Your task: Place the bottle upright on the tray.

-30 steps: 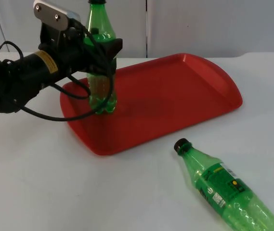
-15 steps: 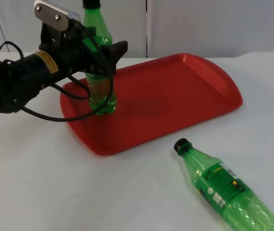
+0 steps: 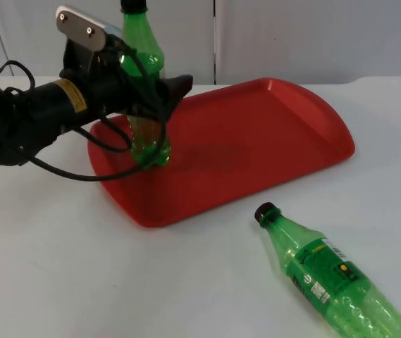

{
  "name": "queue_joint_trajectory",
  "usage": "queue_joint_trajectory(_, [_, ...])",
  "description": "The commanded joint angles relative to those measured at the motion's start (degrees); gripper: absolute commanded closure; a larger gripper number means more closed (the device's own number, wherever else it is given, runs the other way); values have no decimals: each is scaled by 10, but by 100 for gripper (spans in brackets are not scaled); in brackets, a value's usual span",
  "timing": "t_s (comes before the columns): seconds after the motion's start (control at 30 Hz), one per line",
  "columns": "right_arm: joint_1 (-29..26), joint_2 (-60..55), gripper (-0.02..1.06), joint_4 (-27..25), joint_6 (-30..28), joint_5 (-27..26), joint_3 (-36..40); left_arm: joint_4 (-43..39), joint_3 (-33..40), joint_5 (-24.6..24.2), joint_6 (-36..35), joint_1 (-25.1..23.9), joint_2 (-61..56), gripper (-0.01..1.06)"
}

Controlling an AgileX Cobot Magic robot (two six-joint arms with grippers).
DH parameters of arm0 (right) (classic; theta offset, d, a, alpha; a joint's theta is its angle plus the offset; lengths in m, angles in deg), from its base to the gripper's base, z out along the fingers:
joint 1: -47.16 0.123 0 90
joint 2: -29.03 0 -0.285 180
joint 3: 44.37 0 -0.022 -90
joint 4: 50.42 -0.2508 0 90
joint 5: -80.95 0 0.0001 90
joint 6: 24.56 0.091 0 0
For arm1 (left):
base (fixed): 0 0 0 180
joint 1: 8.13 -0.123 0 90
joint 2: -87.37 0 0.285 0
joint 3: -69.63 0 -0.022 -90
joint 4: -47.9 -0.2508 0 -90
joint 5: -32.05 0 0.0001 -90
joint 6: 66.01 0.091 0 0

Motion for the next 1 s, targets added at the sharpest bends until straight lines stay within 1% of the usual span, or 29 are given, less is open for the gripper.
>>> queue_joint_trajectory(0.0, [-4, 2, 3, -2, 2, -2, 0, -16, 4, -18, -15, -1, -10, 0])
queue_joint_trajectory(0.13, [-4, 2, 3, -2, 2, -2, 0, 0, 24, -25, -12, -1, -27, 0])
queue_joint_trajectory(0.2, [-4, 2, 3, -2, 2, -2, 0, 22, 47, -26, 4, -1, -45, 0])
queue_joint_trajectory(0.3, [-4, 2, 3, -2, 2, -2, 0, 24, 63, -26, 8, -1, -57, 0])
queue_joint_trajectory(0.43, [-4, 2, 3, -2, 2, -2, 0, 26, 107, -26, 6, -1, -91, 0])
queue_joint_trajectory(0.5, [-4, 2, 3, -2, 2, -2, 0, 26, 114, -26, 6, -1, -95, 0])
queue_joint_trajectory(0.53, [-4, 2, 3, -2, 2, -2, 0, 26, 134, -26, 6, -1, -111, 0])
queue_joint_trajectory(0.6, [-4, 2, 3, -2, 2, -2, 0, 26, 153, -28, 6, -1, -128, 0])
queue_joint_trajectory(0.63, [-4, 2, 3, -2, 2, -2, 0, 30, 177, -28, 6, -1, -143, 0])
queue_joint_trajectory(0.67, [-4, 2, 3, -2, 2, -2, 0, 30, 177, -28, 6, -1, -143, 0])
queue_joint_trajectory(0.8, [-4, 2, 3, -2, 2, -2, 0, 56, 228, -35, -14, -1, -194, 0])
queue_joint_trajectory(0.83, [-4, 2, 3, -2, 2, -2, 0, 56, 228, -35, -14, -1, -194, 0])
queue_joint_trajectory(0.9, [-4, 2, 3, -2, 2, -2, 0, 62, 250, -52, -29, -1, -227, 0])
queue_joint_trajectory(0.97, [-4, 2, 3, -2, 2, -2, 0, 56, 261, -93, -49, -1, -264, 0])
